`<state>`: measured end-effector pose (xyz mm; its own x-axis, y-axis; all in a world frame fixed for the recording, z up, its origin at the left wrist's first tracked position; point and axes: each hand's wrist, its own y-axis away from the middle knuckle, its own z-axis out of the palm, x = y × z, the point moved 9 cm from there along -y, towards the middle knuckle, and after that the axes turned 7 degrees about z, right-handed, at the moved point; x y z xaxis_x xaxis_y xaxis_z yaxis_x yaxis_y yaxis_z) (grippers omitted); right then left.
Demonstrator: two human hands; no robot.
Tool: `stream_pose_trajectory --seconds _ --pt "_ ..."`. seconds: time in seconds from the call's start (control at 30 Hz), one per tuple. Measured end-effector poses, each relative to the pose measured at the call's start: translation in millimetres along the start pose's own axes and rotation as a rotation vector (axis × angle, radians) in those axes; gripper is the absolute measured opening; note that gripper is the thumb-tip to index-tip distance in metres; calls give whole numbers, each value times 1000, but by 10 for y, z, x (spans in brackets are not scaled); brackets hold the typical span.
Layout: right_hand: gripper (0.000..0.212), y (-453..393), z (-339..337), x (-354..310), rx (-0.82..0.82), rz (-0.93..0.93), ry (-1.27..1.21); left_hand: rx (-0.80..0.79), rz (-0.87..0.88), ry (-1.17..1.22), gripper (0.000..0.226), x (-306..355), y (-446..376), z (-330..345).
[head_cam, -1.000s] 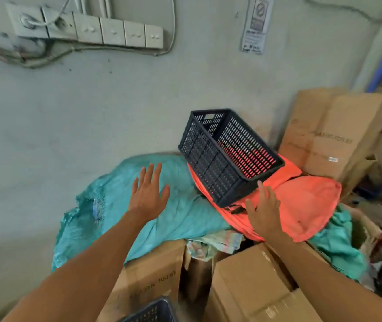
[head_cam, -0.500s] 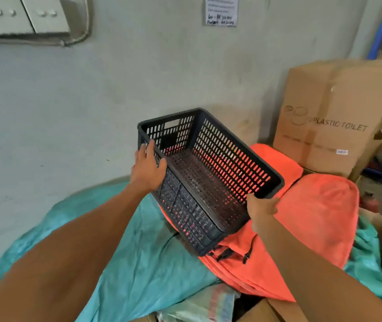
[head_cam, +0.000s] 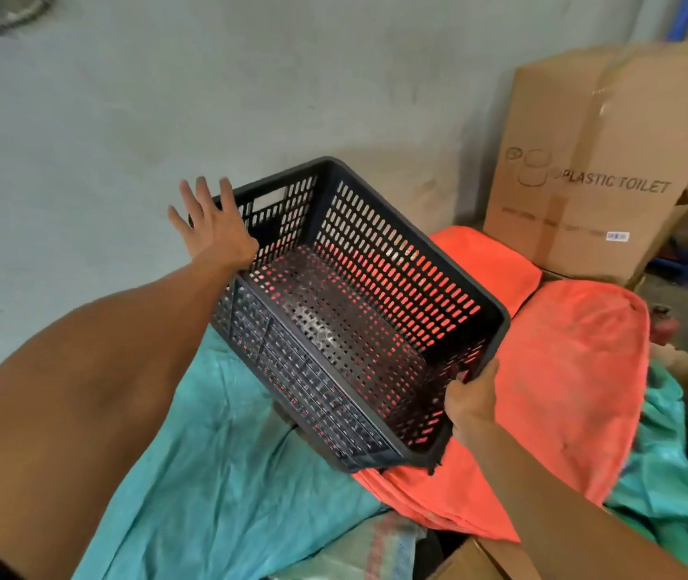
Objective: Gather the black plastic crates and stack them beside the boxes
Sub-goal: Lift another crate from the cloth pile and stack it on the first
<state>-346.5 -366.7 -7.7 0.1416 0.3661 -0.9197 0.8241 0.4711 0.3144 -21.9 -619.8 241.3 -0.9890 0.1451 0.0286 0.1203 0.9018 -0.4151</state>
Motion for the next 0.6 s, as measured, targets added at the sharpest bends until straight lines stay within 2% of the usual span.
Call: stream_pose_trajectory --seconds 0.1,0.23,0.37,0.5,0.6 --pt "56 20 -8 62 -55 -82 7 -66 6 -159 82 -55 -9 -135" --pt "53 110 66 -44 -141 -195 -22 -110 -57 -34 53 -364 67 -286" --pt "37 253 124 -149 -174 -297 9 -195 -71 51 53 -923 366 -348" --pt "24 422 161 -325 -158 -358 206 -224 -91 76 35 -1561 860 -504" --pt "20 758 291 -486 -292 -452 250 -208 -138 -2 41 -2125 1338 -661"
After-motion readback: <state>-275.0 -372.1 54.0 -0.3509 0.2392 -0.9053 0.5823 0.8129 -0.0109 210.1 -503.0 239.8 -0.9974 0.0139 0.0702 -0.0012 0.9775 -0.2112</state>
